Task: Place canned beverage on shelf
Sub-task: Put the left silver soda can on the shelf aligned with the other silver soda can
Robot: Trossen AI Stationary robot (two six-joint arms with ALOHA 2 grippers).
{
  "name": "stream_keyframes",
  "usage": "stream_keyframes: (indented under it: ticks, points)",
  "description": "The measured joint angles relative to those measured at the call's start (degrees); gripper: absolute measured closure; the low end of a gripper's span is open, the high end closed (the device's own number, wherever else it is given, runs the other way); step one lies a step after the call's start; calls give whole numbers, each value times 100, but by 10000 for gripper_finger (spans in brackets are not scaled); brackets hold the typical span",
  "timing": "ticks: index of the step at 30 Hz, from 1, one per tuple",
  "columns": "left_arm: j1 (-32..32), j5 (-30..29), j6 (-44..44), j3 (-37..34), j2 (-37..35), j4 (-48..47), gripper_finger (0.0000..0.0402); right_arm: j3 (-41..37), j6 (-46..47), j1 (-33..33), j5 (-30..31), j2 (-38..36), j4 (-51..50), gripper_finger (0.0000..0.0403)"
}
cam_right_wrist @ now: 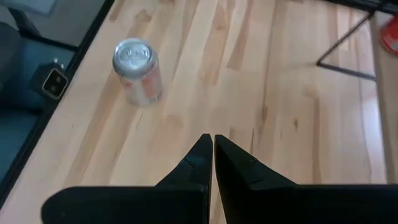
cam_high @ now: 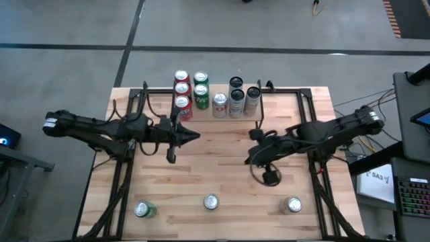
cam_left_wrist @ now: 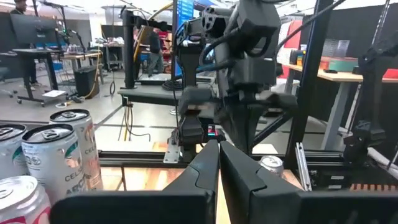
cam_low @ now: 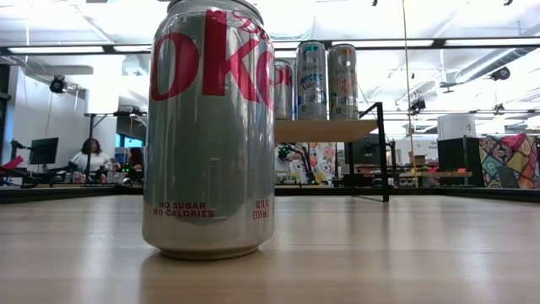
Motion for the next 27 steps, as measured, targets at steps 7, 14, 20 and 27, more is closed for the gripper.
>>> stream_keyframes:
  ticks: [7, 14, 20, 27]
  points:
    - [-341, -486, 84, 0, -63, -69, 402, 189, -376, 17, -48, 686, 399, 394]
    - [-579, -439, -105, 0, 39, -70, 402, 195, -630, 272, -151, 1098, 913, 394]
    - [-943, -437, -110, 0, 189, 151, 402, 195, -982, 693, -156, 1415, 1706, 394]
    - [-1323, -815, -111, 0, 289, 186, 402, 118, -1218, 1040, 321, 1868, 2883, 394]
